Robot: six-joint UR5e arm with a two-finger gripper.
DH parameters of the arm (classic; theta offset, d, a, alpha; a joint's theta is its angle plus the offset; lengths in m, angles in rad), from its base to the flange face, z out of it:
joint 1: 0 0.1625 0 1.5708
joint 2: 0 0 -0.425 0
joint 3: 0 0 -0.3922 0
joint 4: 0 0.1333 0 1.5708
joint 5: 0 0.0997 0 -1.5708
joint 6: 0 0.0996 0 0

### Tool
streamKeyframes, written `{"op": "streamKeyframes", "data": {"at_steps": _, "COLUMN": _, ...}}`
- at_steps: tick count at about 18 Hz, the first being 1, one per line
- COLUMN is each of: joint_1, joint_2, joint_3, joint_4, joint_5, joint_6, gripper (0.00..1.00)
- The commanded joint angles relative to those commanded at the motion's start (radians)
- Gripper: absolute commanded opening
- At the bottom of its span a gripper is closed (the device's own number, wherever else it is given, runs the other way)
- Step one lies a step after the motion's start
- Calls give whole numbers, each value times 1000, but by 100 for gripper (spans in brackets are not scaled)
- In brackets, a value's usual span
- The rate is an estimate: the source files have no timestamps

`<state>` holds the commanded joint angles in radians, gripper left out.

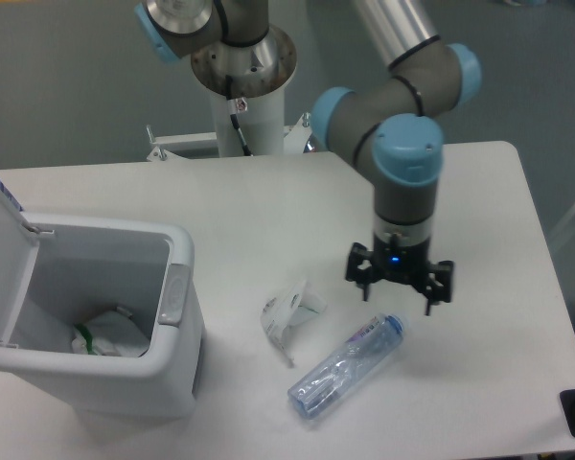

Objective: Place the trash in the trash can
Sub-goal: 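Move the open gripper over the crumpled white wrapper and lower it, then close the gripper on the crumpled white wrapper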

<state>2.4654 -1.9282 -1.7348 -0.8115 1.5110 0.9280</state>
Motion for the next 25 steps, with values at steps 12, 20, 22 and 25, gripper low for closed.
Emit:
{"op": "streamKeyframes", "data": {"at_steps": 12, "joint_1": -103, "joint_2": -9, "joint_3": -97, "joint_4": 2, "joint_5": 6, "joint_6": 0, "gripper": 66}}
{"op": "streamKeyframes", "data": {"at_steps": 20, "joint_1": -102, "joint_2": -21, "joint_3": -94, "joint_4": 0, "joint_5": 8, "joint_6": 0, "gripper": 13}}
{"op": "streamKeyframes", "data": {"at_steps": 22, "joint_1": -102, "joint_2": -21, "joint_3": -91, "joint_4": 2, "joint_5": 8, "joint_6": 0, "gripper": 5}}
{"op": "streamKeyframes", "data": {"at_steps": 25, "joint_1": -102, "joint_2": -15, "joint_3": -86, "joint_4": -2, "joint_5": 2, "joint_6": 2, "gripper": 2}}
